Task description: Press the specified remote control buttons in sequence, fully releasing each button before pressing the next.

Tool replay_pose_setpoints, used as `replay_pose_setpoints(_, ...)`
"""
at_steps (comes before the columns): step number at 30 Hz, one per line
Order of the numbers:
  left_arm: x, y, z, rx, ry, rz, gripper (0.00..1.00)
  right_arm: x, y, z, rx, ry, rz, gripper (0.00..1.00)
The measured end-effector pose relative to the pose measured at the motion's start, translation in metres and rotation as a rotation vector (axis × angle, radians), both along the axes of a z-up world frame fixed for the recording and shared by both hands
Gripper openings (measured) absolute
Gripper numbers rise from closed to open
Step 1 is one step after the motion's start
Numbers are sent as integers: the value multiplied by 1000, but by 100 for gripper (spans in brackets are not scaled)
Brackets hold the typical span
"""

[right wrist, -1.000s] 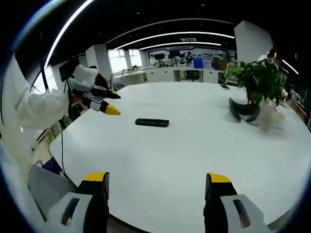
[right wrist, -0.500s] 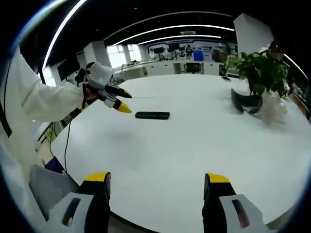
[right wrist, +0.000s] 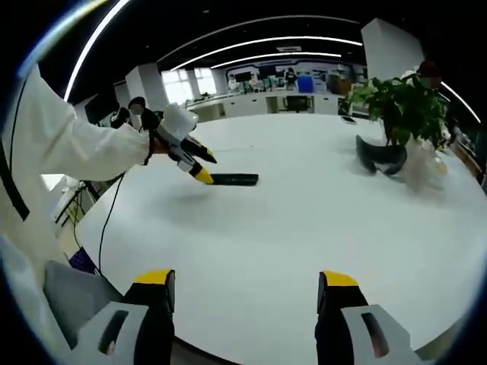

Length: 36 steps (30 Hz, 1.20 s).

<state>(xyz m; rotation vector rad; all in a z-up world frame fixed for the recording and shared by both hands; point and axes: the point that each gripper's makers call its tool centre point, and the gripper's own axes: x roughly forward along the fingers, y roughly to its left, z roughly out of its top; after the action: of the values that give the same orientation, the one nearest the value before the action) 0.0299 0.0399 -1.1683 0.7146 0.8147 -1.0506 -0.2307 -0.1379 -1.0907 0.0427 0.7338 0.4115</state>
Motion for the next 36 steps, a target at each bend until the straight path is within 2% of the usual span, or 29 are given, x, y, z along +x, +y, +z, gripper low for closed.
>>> replay_pose_setpoints(13, 0, 6, -22, 73, 108, -44, 45, 0, -5, 4, -1, -6, -22, 73)
replay_pose_setpoints(18, 1, 5, -22, 51, 172, -27, 43, 1, -2, 6, 4, -8, -21, 73)
replay_pose_setpoints(19, 2, 6, -22, 66, 156, -53, 42, 2, -2, 6, 4, -9, -20, 73)
replay_pose_setpoints(24, -1, 6, -21, 85, 159, -99, 40, 5, 0, 9, 2, -19, -11, 73)
replay_pose_setpoints(28, -9, 2, -21, 100, 155, -162, 31, 5, 2, 11, 2, -28, -6, 72)
replay_pose_setpoints(30, -12, 1, -21, 106, 155, -167, 27, 4, 2, 13, 3, -33, -5, 72)
replay_pose_setpoints(32, -15, 2, -21, 116, 136, -196, 24, 3, 3, 14, 3, -36, -2, 71)
replay_pose_setpoints(36, -15, 1, -21, 103, 134, -173, 24, 2, 4, 19, 1, -50, 2, 71)
